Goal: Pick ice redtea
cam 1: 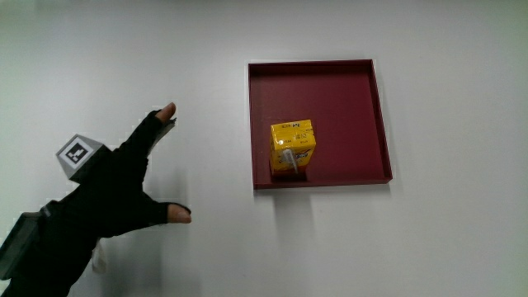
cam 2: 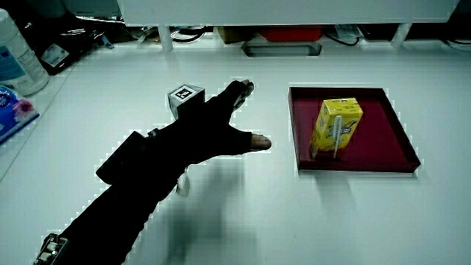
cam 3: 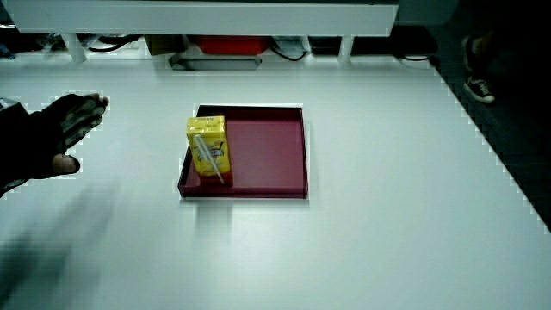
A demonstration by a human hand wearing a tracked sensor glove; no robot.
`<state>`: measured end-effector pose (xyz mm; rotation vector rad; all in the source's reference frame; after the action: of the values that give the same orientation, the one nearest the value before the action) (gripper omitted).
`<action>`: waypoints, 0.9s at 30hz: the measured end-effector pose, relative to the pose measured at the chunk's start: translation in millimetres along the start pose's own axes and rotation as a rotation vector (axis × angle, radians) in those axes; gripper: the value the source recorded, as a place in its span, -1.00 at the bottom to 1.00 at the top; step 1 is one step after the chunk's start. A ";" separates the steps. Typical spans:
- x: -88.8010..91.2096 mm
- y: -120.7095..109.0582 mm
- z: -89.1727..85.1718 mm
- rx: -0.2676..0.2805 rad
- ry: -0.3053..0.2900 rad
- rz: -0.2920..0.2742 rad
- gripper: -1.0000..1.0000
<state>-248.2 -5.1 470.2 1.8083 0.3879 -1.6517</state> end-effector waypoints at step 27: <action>-8.2 93.6 -54.8 -0.043 -0.029 0.079 0.00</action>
<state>-149.8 -38.4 502.3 1.7441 0.3328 -1.6010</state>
